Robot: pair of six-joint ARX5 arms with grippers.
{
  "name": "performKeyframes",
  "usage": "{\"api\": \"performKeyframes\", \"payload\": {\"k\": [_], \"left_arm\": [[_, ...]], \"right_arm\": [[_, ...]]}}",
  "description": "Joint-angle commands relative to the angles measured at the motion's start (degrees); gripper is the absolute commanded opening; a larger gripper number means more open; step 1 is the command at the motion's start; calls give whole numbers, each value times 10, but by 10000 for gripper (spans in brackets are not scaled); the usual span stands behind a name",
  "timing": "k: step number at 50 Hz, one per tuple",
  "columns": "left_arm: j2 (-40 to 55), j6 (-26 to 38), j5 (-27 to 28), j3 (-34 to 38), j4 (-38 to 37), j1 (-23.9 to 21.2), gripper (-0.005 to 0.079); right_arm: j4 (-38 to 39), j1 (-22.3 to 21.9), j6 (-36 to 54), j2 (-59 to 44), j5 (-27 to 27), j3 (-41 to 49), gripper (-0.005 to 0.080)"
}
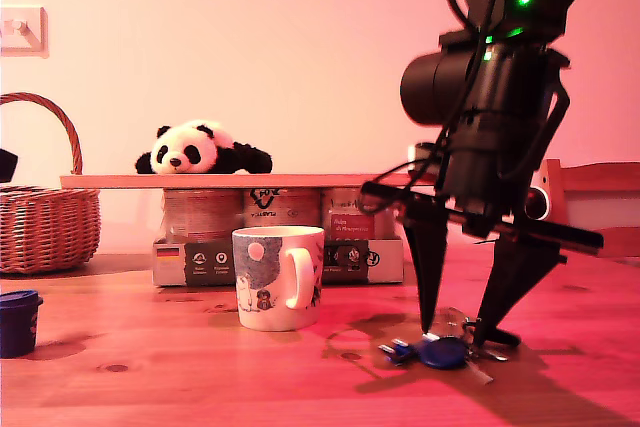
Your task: Pick up the keys and place them on the shelf behind you
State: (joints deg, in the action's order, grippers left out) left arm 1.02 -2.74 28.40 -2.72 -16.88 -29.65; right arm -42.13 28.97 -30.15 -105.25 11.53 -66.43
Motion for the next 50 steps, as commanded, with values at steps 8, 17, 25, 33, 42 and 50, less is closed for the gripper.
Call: {"api": "performKeyframes", "payload": {"k": [8,17,25,33,42,50], "left_arm": [[5,2,0,-1,-2,-4,-20],[5,2,0,-1,-2,-4,-20],[5,2,1,-1,-2,-4,-20],[5,-2,3,-1,-2,-4,-20],[5,-2,3,-1,-2,-4,-20],[5,-2,3,-1,-2,-4,-20]], "right_arm": [[8,2,3,-5,23,-1,128],[11,2,3,-5,36,-1,100],[10,2,4,-5,36,-1,10],[4,2,19,-5,35,-1,-13],[-31,2,26,-5,35,-14,-13],[-85,2,38,-5,29,-50,-13]]}}
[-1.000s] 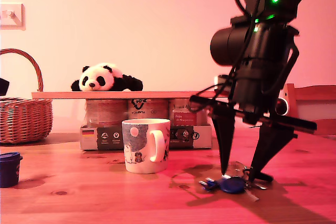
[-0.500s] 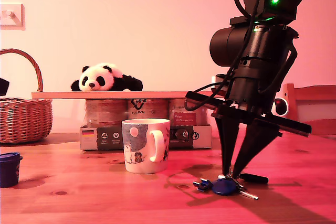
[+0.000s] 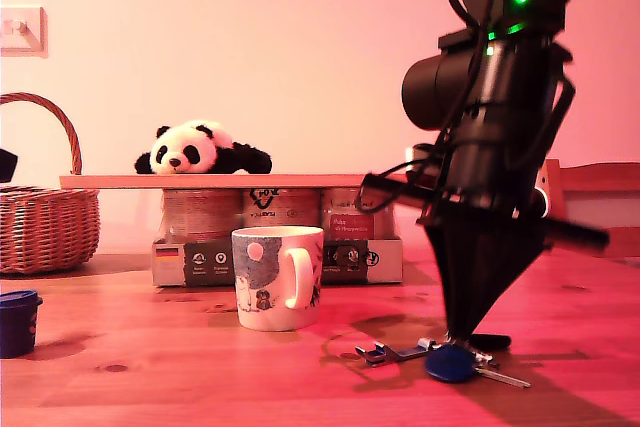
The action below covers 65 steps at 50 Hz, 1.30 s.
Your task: Pick up the keys and place them on the shelf behind you
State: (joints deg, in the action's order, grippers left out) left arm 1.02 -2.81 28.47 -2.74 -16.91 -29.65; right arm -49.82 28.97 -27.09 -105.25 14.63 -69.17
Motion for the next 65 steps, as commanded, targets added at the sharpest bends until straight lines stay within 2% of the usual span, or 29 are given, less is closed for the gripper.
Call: {"api": "performKeyframes", "payload": {"k": [1,18,40,53,65], "left_arm": [[5,-2,2,-1,-2,-4,-20],[5,-2,3,-1,-2,-4,-20],[5,-2,3,-1,-1,-4,-20],[5,-2,-27,-1,30,-4,-20],[4,-2,-67,-1,81,-4,-20]], "right_arm": [[-12,2,11,-4,-3,-28,-13],[-124,12,33,-4,-46,-108,-13],[-223,23,55,1,-77,-197,-13],[-268,30,61,7,-100,-276,-13],[-276,37,65,7,-108,-366,-13]]}}
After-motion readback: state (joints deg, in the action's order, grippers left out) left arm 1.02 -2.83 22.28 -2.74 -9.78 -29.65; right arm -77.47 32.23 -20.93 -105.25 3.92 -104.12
